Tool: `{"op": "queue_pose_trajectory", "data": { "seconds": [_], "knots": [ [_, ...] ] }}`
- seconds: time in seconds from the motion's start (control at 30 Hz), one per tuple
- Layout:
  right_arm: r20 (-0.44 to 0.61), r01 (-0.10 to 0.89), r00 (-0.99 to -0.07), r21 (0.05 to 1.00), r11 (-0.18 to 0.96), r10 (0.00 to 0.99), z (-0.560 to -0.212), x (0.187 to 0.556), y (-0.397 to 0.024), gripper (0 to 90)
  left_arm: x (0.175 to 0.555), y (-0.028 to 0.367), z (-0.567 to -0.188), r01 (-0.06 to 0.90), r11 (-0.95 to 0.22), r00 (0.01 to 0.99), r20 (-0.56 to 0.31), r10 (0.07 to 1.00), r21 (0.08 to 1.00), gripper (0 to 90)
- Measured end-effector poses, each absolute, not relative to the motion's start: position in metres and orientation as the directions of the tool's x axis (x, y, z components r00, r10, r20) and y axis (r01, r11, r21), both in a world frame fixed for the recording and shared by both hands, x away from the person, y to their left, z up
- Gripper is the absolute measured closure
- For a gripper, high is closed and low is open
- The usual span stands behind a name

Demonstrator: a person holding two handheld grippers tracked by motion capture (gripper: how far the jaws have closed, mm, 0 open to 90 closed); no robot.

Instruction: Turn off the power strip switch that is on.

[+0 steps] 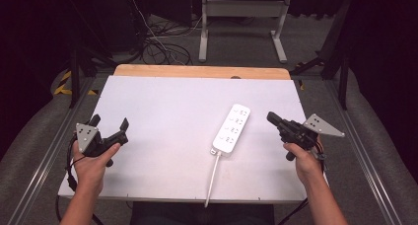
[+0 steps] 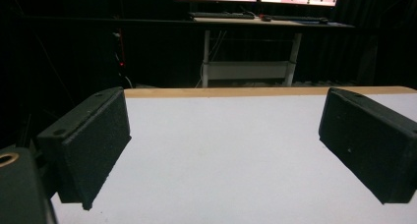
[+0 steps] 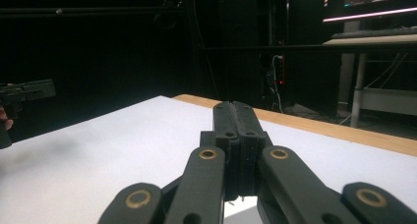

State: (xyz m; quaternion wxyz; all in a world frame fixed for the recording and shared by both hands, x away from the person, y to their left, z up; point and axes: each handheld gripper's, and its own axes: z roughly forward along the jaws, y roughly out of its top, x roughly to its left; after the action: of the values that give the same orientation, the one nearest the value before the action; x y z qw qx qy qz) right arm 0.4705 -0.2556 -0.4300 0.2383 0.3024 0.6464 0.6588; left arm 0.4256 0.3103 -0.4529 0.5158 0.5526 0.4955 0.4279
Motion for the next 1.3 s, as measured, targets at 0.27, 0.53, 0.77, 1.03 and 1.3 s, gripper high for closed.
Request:
{"op": "queue_pose_trajectory", "data": {
  "seconds": [0.27,0.53,0.77,1.03,1.3],
  "knots": [
    [0.054,0.062,-0.702,0.998,-0.014,0.710,-0.4337,0.4675,-0.2594,74.9,0.4256,0.3101,-0.4527,0.104,0.024,0.145,-0.039,0.989,0.994,5.8],
    [0.087,0.108,-0.702,0.994,-0.014,0.707,-0.4373,0.4747,-0.2534,5.8,0.4262,0.3094,-0.4528,0.104,0.022,0.148,-0.037,0.988,0.994,5.8],
    [0.071,0.091,-0.694,0.996,-0.011,0.717,-0.4353,0.4733,-0.2533,2.4,0.4262,0.3098,-0.4529,0.106,0.024,0.146,-0.040,0.988,0.994,5.8],
    [0.088,0.114,-0.683,0.993,-0.013,0.725,-0.4365,0.4721,-0.2550,2.9,0.4235,0.3078,-0.4518,0.100,0.020,0.155,-0.035,0.987,0.995,5.8],
    [0.072,0.097,-0.688,0.995,-0.007,0.722,-0.4345,0.4674,-0.2533,3.2,0.4204,0.3088,-0.4498,0.089,0.027,0.151,-0.040,0.988,0.996,5.8]
  ]
}}
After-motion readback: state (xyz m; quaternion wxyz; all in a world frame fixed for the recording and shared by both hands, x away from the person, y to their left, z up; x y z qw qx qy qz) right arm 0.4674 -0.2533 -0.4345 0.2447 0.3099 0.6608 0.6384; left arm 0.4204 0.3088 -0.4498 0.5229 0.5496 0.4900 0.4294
